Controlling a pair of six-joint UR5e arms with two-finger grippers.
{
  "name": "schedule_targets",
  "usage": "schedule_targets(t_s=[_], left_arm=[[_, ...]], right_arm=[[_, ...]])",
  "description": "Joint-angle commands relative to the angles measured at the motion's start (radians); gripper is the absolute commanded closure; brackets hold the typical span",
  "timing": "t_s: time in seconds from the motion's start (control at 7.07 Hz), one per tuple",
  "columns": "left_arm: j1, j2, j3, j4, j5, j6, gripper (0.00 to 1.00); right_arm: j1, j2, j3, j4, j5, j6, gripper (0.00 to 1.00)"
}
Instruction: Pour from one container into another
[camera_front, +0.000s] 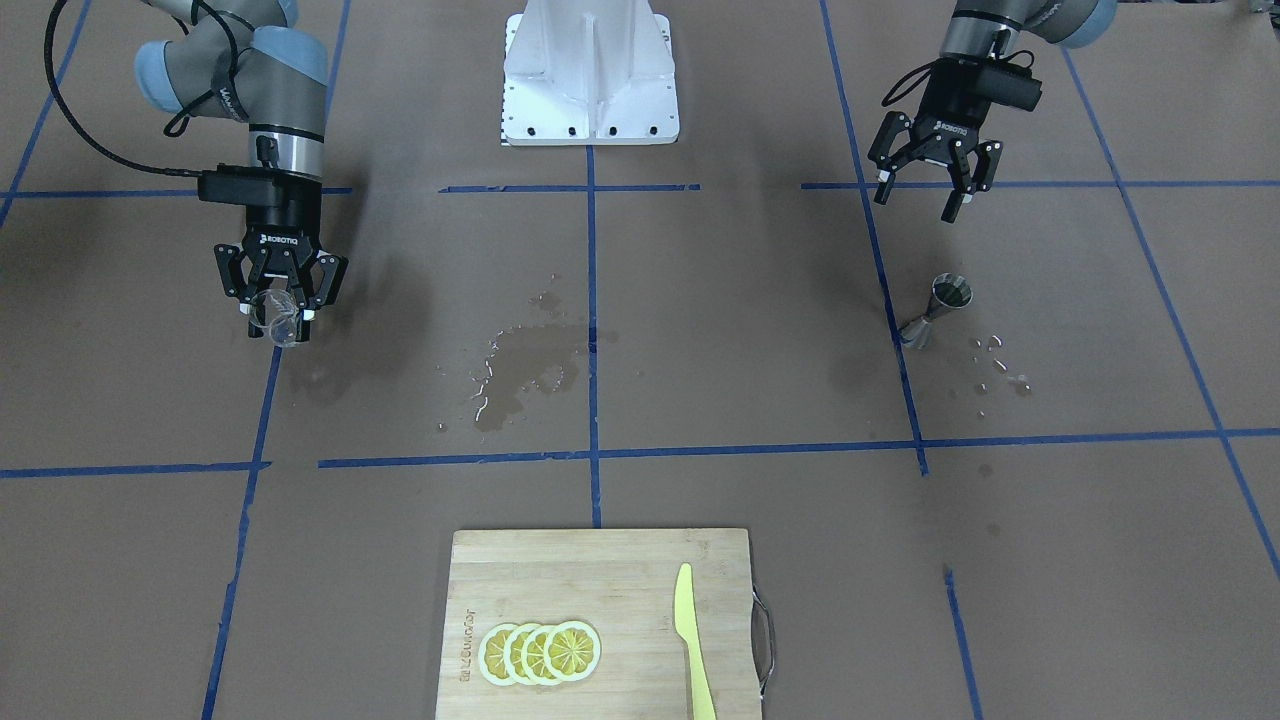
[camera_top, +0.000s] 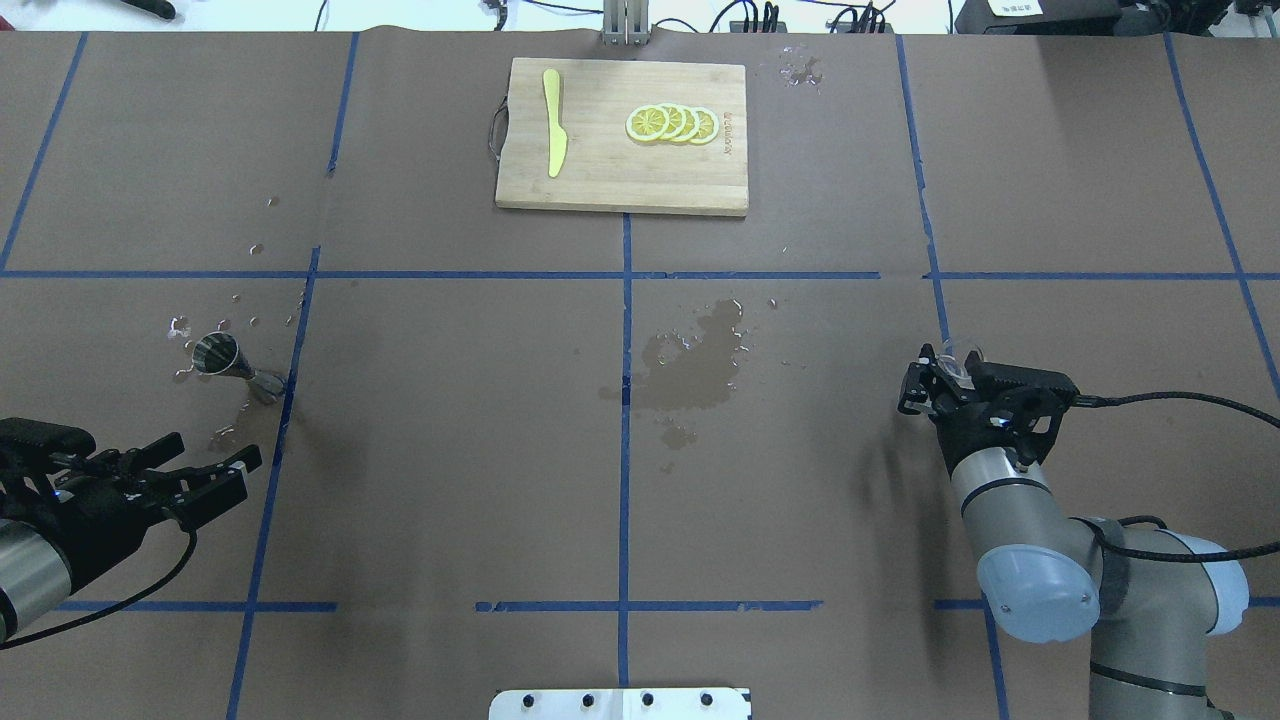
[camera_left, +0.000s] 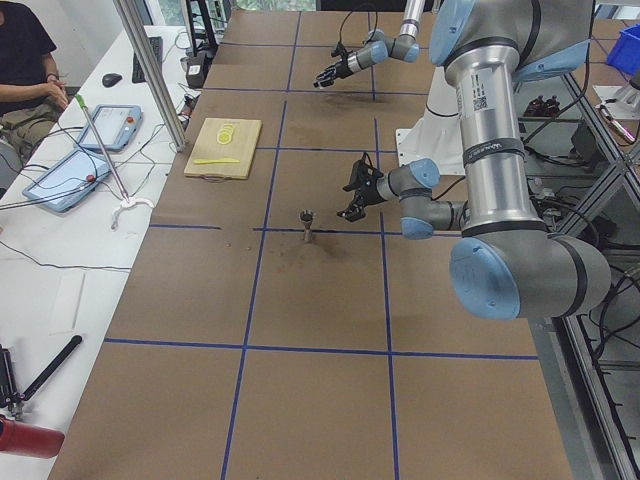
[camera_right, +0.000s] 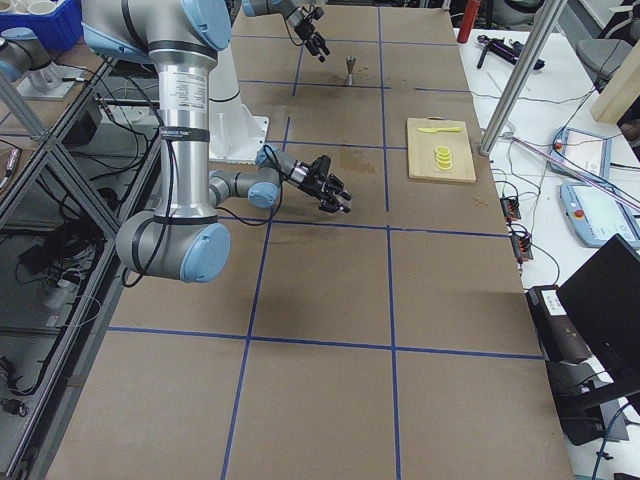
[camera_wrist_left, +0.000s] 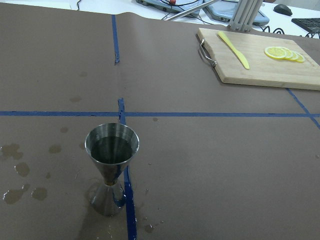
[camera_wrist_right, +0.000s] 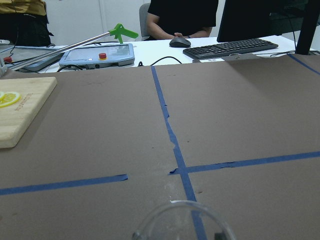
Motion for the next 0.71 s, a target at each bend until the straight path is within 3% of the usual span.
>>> schedule_targets(t_s=[0.0, 0.14, 0.57], left_arm=[[-0.004, 0.006, -0.012, 0.008, -0.005, 0.002, 0.0], [-0.006, 0.008, -0.013, 0.008, -0.006, 0.002, 0.0], [-0.007, 0.016, -0.03, 0.008, -0.008, 0.004, 0.0]], right_arm=[[-0.012, -0.02, -0.029, 0.0, -0.028, 0.03, 1.0], [-0.012, -0.026, -0.04, 0.0, -0.033, 0.032, 0.95], [-0.036, -0.025, -0.065, 0.0, -0.053, 0.062, 0.54]])
